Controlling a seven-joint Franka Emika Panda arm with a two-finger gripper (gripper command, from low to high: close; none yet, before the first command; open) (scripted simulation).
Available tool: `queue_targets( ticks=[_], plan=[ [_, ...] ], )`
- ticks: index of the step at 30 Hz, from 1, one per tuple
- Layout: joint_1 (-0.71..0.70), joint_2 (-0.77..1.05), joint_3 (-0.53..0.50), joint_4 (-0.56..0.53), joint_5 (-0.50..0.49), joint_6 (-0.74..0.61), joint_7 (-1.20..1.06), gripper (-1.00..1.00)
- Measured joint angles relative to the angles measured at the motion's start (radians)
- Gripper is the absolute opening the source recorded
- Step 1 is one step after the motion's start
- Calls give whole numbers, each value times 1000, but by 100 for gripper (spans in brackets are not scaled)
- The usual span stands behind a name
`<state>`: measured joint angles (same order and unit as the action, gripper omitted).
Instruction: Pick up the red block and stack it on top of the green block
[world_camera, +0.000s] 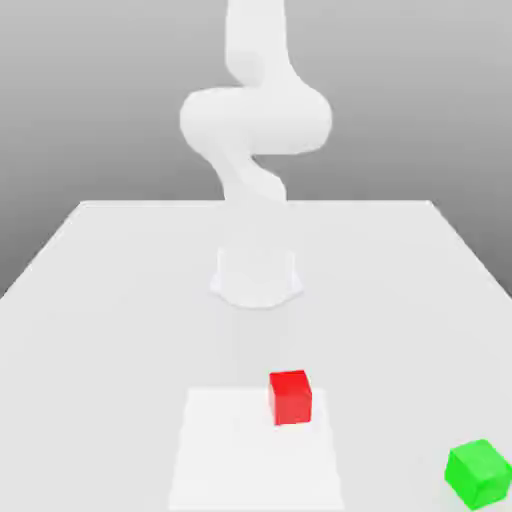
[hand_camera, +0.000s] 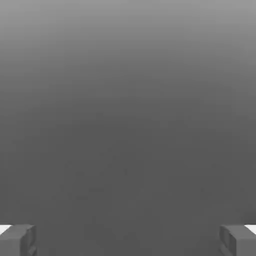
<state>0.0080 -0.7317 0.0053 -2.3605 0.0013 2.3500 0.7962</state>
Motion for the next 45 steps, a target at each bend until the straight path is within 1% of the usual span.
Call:
queue_targets(
  ticks=[12, 17, 19, 24, 25, 32, 39, 41, 45],
  plan=[
    [50, 403, 28, -338, 7, 288, -23, 0],
    [69, 617, 45, -490, 9, 437, -32, 0],
    [71, 711, 47, -507, 0, 510, -27, 0],
    [92, 899, 19, -491, -33, 669, -3, 0],
    [97, 925, 14, -487, -36, 691, -1, -100],
    [96, 927, 15, -487, -41, 692, 3, -100],
    [87, 698, 35, -519, 1, 496, -28, -100],
    [121, 693, 41, -479, 3, 451, -71, -100],
    [176, 755, 76, -344, -5, 377, -191, -100]
  ],
)
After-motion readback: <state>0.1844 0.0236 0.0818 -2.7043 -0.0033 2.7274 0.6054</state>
